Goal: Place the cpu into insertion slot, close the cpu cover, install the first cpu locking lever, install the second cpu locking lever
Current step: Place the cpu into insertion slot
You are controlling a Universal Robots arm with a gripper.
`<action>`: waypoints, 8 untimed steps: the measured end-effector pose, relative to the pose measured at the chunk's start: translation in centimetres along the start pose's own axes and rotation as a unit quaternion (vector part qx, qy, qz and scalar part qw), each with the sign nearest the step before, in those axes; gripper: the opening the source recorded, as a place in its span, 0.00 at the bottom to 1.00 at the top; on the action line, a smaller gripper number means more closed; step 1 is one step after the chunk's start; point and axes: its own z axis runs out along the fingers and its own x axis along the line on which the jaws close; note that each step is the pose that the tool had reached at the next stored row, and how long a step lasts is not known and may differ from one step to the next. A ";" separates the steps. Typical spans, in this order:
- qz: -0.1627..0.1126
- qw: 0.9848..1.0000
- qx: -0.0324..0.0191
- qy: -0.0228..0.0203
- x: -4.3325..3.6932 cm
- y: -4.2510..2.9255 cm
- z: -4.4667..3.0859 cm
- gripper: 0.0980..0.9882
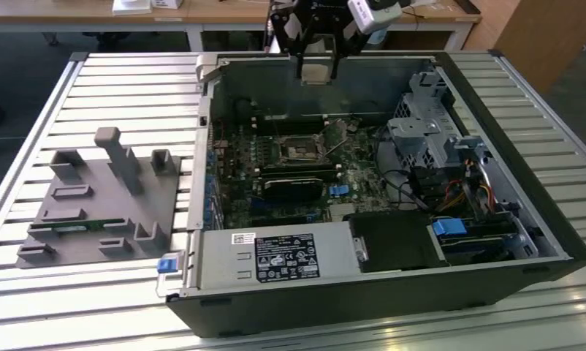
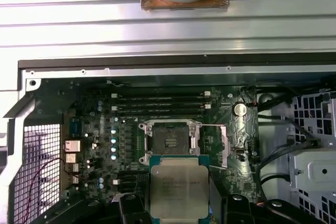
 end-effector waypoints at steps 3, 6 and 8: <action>0.009 1.000 0.000 -0.001 0.00 0.00 0.00 0.49; 0.018 1.000 0.000 -0.002 0.04 0.00 0.00 0.49; 0.022 1.000 0.000 -0.002 0.05 0.00 0.01 0.49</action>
